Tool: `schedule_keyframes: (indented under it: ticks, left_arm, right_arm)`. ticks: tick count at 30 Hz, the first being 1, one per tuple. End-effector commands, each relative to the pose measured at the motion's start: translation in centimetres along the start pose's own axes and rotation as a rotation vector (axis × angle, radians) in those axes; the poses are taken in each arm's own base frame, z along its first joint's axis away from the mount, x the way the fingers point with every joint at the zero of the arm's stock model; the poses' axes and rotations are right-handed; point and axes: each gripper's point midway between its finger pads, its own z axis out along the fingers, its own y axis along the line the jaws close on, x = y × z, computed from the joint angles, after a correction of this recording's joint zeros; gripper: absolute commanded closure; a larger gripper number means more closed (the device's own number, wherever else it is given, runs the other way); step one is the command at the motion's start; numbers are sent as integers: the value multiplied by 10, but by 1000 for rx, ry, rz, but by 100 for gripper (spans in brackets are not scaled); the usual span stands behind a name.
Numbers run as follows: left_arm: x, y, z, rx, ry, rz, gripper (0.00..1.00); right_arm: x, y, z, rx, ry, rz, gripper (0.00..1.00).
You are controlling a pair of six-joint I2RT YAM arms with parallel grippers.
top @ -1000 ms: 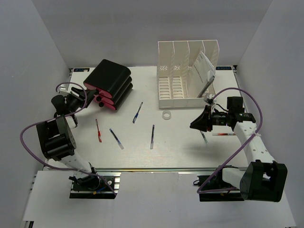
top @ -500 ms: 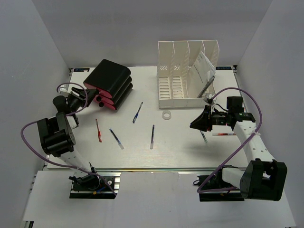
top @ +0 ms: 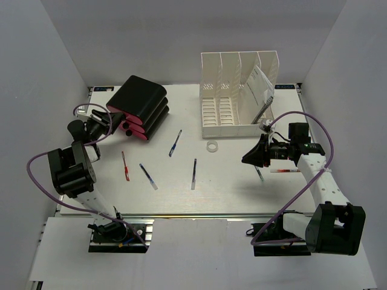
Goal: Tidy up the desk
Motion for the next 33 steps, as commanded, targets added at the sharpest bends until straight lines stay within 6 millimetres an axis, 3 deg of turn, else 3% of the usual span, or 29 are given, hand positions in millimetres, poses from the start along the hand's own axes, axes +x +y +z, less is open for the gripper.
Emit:
schedule_keyframes:
  ticks: [1, 10, 15, 20, 33]
  left_arm:
    - [-2, -11, 3, 29, 16, 33, 42]
    - [5, -13, 8, 32, 50, 50, 46]
    - [7, -13, 7, 28, 59, 51, 70]
    - [12, -16, -4, 23, 55, 48, 84]
    - [15, -14, -39, -170, 10, 137, 88]
  right_arm:
    - [-3, -2, 1, -3, -12, -15, 74]
    - [-3, -2, 0, -1, -12, -18, 74]
    - [-4, -2, 0, 1, -14, -23, 74]
    - [-4, -2, 0, 3, -11, -22, 74]
    - [-5, -2, -1, 9, -14, -32, 74]
